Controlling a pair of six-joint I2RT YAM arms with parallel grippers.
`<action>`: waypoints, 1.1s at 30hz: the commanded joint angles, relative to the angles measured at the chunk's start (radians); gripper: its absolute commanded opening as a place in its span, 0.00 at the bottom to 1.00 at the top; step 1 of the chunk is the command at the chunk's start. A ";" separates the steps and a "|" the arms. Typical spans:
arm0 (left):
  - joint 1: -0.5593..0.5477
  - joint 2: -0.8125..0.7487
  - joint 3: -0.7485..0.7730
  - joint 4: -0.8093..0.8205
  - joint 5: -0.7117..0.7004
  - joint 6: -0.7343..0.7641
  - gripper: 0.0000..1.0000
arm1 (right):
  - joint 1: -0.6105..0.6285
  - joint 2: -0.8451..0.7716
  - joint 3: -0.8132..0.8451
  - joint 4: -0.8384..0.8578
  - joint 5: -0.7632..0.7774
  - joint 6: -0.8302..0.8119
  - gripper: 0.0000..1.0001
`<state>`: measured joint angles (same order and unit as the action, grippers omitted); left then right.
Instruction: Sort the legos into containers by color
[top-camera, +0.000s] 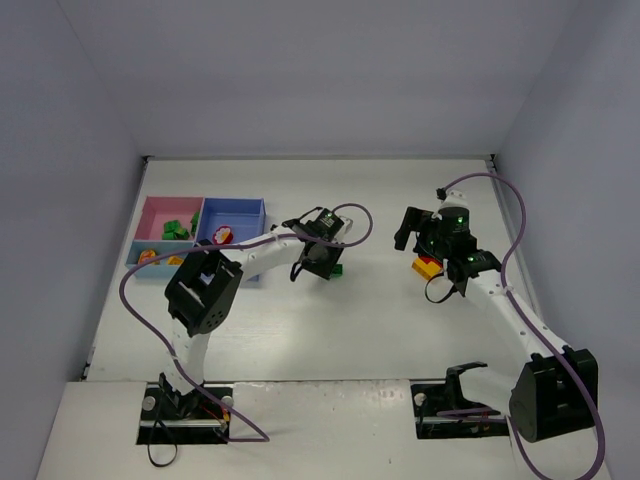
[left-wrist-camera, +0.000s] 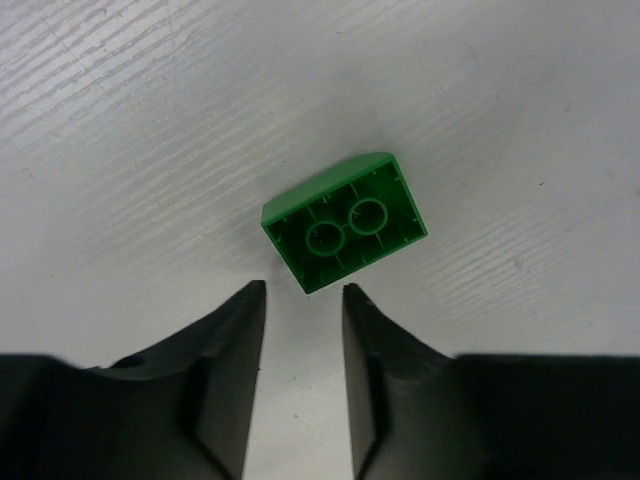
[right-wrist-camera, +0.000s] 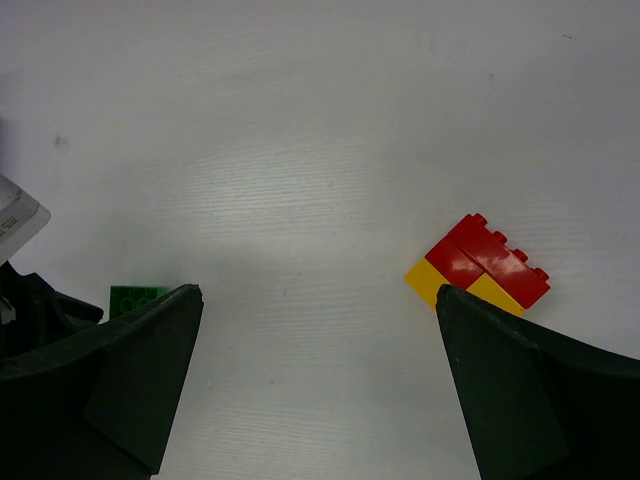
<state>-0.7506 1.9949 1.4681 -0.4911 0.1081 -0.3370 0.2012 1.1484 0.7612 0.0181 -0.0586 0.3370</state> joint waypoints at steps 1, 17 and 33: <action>0.005 -0.084 0.047 0.017 -0.024 0.027 0.35 | -0.009 0.002 0.024 0.039 0.003 -0.007 1.00; 0.013 0.005 0.139 0.029 0.114 0.274 0.53 | -0.009 -0.022 0.006 0.046 -0.041 -0.026 1.00; 0.033 0.091 0.193 -0.001 0.194 0.417 0.53 | -0.009 -0.030 -0.007 0.045 -0.081 -0.035 1.00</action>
<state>-0.7231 2.1208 1.6329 -0.4969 0.2806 0.0460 0.1967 1.1412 0.7513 0.0185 -0.1238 0.3130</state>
